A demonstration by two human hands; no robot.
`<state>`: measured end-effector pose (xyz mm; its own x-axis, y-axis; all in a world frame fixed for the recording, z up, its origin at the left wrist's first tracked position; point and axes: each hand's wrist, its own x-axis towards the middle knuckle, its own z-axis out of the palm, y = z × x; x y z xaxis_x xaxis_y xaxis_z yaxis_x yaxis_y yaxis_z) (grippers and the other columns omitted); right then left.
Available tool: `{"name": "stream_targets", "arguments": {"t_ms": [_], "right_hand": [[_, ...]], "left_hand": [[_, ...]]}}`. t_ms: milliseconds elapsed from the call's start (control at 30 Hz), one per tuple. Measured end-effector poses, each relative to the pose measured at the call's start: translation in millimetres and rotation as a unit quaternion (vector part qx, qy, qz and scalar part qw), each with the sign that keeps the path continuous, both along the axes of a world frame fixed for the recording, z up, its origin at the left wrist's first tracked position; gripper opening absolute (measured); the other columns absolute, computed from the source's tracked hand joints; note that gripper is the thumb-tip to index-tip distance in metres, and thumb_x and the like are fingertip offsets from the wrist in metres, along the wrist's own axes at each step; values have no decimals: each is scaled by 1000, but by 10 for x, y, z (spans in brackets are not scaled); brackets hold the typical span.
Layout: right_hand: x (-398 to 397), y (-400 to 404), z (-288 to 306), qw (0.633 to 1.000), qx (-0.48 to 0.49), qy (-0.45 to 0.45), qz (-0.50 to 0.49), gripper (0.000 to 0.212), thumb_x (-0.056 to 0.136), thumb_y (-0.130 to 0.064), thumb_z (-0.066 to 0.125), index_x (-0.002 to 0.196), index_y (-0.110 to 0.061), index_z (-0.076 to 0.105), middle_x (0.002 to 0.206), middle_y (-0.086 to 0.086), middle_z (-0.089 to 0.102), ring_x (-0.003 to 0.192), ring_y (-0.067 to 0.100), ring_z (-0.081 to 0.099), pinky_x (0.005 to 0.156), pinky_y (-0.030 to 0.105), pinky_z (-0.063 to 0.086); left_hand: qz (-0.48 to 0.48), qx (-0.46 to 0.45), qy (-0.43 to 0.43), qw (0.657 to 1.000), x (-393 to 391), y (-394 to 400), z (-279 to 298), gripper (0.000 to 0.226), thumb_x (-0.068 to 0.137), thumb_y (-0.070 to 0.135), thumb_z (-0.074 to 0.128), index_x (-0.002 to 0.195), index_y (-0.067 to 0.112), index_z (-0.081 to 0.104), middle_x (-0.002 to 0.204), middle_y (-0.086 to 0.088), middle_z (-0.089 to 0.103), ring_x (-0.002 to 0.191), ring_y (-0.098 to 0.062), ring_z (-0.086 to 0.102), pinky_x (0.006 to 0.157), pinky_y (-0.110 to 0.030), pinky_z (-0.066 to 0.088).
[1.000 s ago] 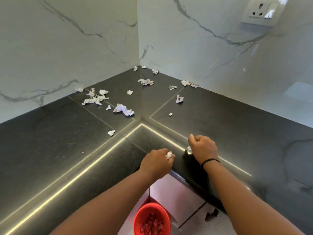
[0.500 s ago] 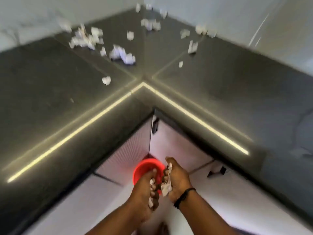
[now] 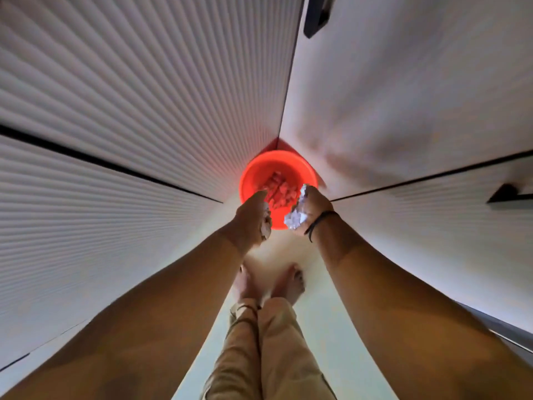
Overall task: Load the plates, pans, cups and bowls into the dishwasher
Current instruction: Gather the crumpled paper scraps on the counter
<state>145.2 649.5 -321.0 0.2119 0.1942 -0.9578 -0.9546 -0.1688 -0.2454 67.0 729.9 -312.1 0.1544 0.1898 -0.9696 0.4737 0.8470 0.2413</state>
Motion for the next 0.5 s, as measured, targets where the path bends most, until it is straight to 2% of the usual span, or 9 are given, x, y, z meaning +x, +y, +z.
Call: {"name": "stream_targets", "arguments": {"t_ms": [67,100,167,233,300,333,367,433,500], "right_hand": [[58,13,-127,999,27,15,-15,64,101,-44,23,52,-19,55,46,7,48,33,17,45,38,13,37],[95,16,-182,999,41,21,-25,70,99,-52,21,50,-19,58,44,7,51,34,16,44,39,12,36],[155,23,-232,998,52,7,-39,66,91,-69,17,60,-23,51,59,9,61,42,14,39,46,16,31],[219,7,-244,995,45,-13,-91,64,84,-79,23,61,-22,39,58,7,55,46,18,36,52,21,26],[268,-40,-254,996,38,-32,-79,70,83,-79,30,66,-15,53,54,8,59,53,25,54,53,23,37],[284,-57,-253,997,21,-41,-64,69,83,-78,31,80,-15,61,69,7,67,70,25,62,60,28,45],[291,-78,-232,997,5,-42,-58,71,83,-77,31,99,-15,63,93,8,67,91,24,61,76,35,47],[297,-132,-168,998,-19,-34,-45,81,83,-76,34,132,-13,50,130,10,51,123,25,45,103,38,34],[271,-192,-43,998,-10,-42,-39,81,85,-72,37,136,-11,46,129,9,53,124,21,47,105,36,33]], "left_hand": [[12,-2,-5,1000,60,67,-90,29,94,43,53,76,21,50,72,2,50,63,-7,49,56,-18,40],[5,-17,-14,1000,86,102,-121,29,94,48,50,92,20,57,92,0,57,83,-10,56,70,-22,44],[-24,-35,-22,999,119,201,-161,46,92,60,43,118,24,56,132,-1,52,112,-22,54,90,-35,45],[-41,-15,-30,999,134,287,-189,59,85,70,44,123,24,53,140,-8,47,112,-31,53,89,-45,45],[-53,-4,-24,998,140,331,-171,82,80,77,42,141,22,39,147,-14,38,124,-38,45,93,-50,42],[-53,5,-20,998,147,341,-168,87,79,79,40,145,23,33,150,-14,33,130,-39,40,99,-51,39],[-50,14,-15,999,143,347,-160,89,79,81,38,147,24,30,151,-13,32,133,-39,37,104,-51,36],[-55,23,-9,998,70,341,-91,84,80,81,34,142,24,35,148,-10,38,130,-35,39,105,-49,34],[-68,30,-10,997,-64,286,31,74,83,79,32,133,25,41,138,-7,42,121,-30,42,99,-45,35]]}}
